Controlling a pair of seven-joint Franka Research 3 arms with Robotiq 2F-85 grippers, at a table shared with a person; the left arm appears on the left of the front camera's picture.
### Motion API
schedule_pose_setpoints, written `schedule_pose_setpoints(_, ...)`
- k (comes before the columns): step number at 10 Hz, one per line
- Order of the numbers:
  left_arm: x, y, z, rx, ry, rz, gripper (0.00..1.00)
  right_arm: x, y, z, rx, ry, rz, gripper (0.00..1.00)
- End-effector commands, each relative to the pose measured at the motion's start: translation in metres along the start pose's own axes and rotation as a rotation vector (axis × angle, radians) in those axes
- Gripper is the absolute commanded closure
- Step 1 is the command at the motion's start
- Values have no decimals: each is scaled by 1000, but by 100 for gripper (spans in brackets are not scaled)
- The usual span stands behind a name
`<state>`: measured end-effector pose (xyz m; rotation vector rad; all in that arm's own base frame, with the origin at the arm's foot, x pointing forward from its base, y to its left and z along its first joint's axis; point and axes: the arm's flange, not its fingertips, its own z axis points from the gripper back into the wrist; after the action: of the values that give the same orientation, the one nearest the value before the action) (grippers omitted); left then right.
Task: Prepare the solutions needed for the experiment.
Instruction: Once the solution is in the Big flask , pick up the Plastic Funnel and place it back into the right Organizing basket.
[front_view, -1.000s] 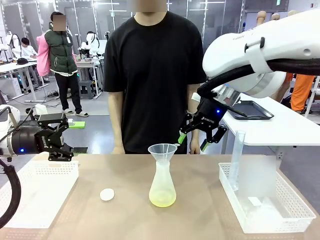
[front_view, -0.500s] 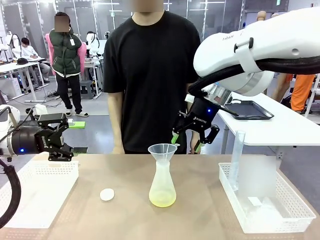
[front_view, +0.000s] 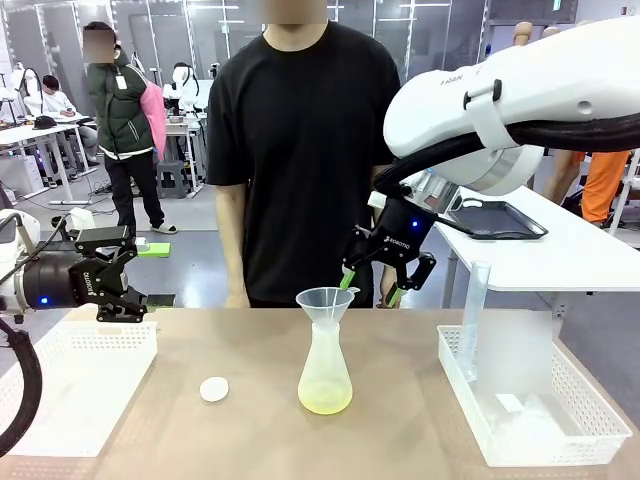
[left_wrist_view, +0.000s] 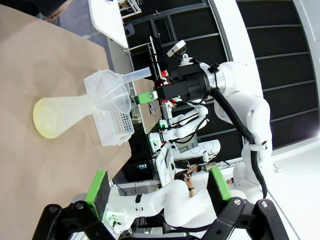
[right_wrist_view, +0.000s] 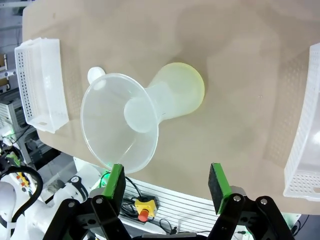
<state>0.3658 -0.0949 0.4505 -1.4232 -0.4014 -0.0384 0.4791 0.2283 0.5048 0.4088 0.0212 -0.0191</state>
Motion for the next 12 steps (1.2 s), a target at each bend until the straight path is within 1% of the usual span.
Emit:
schedule_pose_setpoints(1,0,-3,-2,-20,-8,14,0,8,14,-7,-17,-30,-60,16)
schedule_pose_setpoints(5,0,-3,-2,-20,-8,14,0,17,29,-19,-62,-24,-84,16)
schedule_pose_setpoints(8,0,-3,-2,-20,-8,14,0,15,27,-27,-106,-24,-96,16)
schedule_pose_setpoints(11,0,-3,-2,-20,-8,14,0,16,22,-33,-100,-22,-105,16)
schedule_pose_setpoints(12,0,-3,-2,-20,-8,14,0,17,22,-34,-109,-17,-116,19)
